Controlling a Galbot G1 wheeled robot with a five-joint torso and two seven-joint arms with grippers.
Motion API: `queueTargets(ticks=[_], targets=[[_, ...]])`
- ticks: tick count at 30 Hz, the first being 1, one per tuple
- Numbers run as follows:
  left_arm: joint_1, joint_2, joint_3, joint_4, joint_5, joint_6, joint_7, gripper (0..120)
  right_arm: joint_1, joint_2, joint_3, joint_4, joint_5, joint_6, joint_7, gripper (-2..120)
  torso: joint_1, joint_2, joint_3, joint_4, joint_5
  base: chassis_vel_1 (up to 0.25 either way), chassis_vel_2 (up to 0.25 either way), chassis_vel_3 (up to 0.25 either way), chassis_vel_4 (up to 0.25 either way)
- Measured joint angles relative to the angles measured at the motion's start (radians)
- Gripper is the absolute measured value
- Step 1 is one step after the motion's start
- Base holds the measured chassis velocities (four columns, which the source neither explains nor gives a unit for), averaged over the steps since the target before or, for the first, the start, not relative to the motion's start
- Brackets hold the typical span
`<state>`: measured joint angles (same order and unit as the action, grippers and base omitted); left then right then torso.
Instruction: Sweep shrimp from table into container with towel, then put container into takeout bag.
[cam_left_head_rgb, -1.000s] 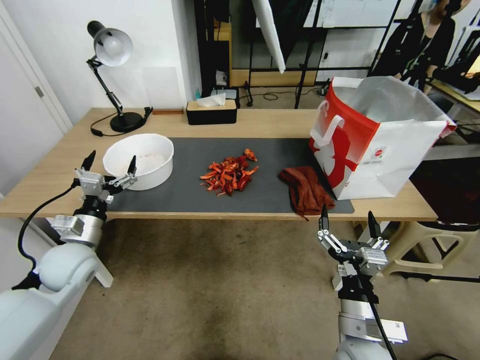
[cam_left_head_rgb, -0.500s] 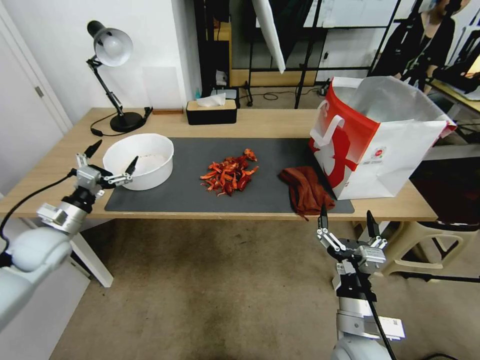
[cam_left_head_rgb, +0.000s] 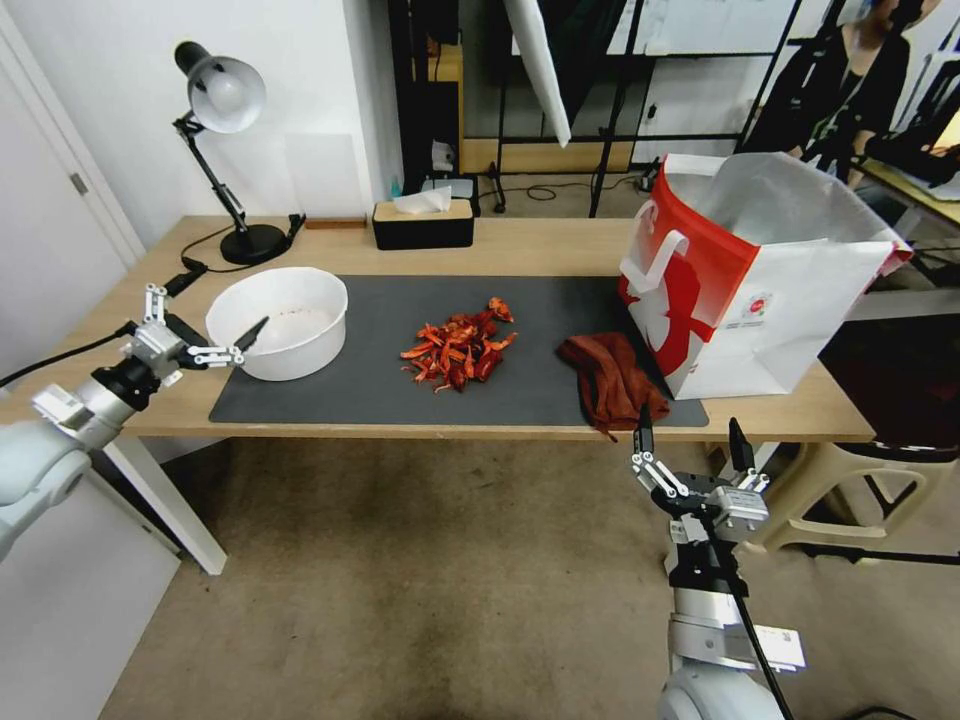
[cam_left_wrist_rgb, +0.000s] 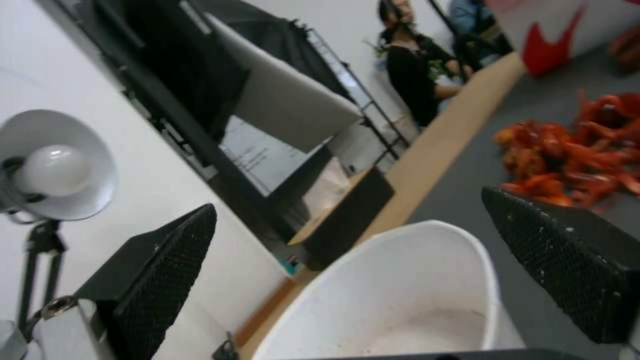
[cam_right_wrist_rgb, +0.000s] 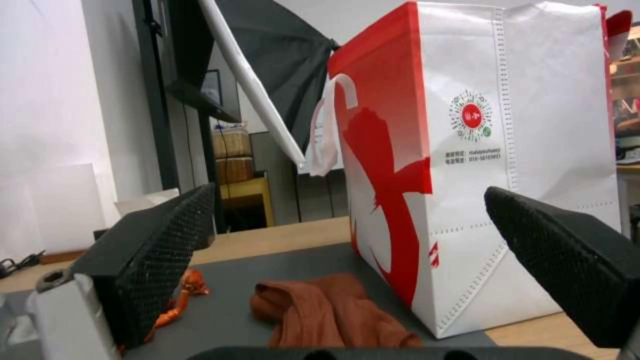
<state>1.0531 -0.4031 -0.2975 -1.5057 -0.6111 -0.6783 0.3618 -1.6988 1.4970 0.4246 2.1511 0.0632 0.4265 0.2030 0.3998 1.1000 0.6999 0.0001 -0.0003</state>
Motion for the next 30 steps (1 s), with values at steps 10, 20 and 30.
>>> queueTargets(ticks=[10,20,30], targets=[[-0.042,0.038,0.017,0.049,0.027,-0.013,0.155,99,0.005,0.0,-0.015,-0.009,0.004,0.001,0.001,100,0.0,0.0,0.0,-0.0002,0.0002,0.0,0.0,0.0,0.0],[-0.11,0.057,0.057,0.104,0.102,-0.004,0.253,99,0.014,0.002,-0.024,-0.02,0.01,0.005,0.003,100,0.0,0.0,0.0,0.0,0.0003,0.0,0.0,0.0,0.0],[-0.282,0.013,0.203,0.176,0.168,-0.045,0.327,99,0.017,-0.003,-0.014,-0.016,0.02,0.003,0.004,100,0.0,0.0,0.0,-0.0003,0.0002,0.0,0.0,0.0,0.0]])
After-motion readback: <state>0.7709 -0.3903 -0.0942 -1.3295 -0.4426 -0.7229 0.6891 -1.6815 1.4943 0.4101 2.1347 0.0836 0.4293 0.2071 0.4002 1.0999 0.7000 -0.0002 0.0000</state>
